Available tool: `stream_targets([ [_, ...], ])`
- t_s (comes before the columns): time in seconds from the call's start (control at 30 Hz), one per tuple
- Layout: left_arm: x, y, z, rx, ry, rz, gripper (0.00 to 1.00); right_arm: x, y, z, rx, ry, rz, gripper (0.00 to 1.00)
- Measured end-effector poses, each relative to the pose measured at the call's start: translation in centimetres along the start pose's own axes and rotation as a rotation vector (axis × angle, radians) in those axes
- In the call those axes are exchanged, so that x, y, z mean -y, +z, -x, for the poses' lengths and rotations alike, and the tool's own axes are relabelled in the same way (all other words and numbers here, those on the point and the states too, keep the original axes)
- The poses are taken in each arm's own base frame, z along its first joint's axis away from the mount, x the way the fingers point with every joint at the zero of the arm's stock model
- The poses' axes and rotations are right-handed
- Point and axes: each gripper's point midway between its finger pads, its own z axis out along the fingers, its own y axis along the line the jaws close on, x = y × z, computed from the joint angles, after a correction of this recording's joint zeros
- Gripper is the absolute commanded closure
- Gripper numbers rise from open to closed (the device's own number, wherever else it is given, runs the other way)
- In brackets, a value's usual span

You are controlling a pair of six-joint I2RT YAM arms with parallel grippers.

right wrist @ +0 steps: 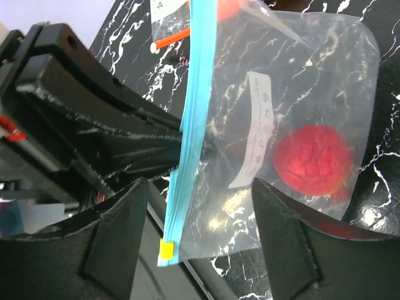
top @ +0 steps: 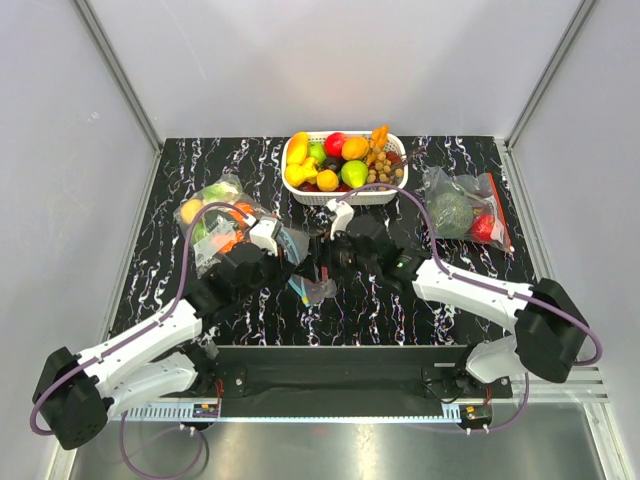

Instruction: Open the zip-top bag and remove the fake food

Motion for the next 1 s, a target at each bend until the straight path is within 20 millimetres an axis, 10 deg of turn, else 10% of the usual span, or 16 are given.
stream_targets([
  [0.17,0.1,0.0,0.2,0.006,0.000,-0.006,1.00,0.2,1.0,-0.2,-0.009,-0.009,-0.026,0.39],
  [0.43,0.1,0.0,0.1,0.005,-0.001,-0.004,1.00,2.2,2.0,-1.7,-0.045,-0.004,-0.119,0.89],
  [0.8,-2.8,-1.1,-2.1,-0.056,-0.059,0.142,1.00,4.2,1.6,-1.7,-0.028,0.000,-0.261,0.99],
  [1.0,-4.8,-2.0,-3.5,-0.103,-0.065,0.251,0.52,3.5,1.6,-1.3,-0.019,-0.015,-0.278,1.00],
])
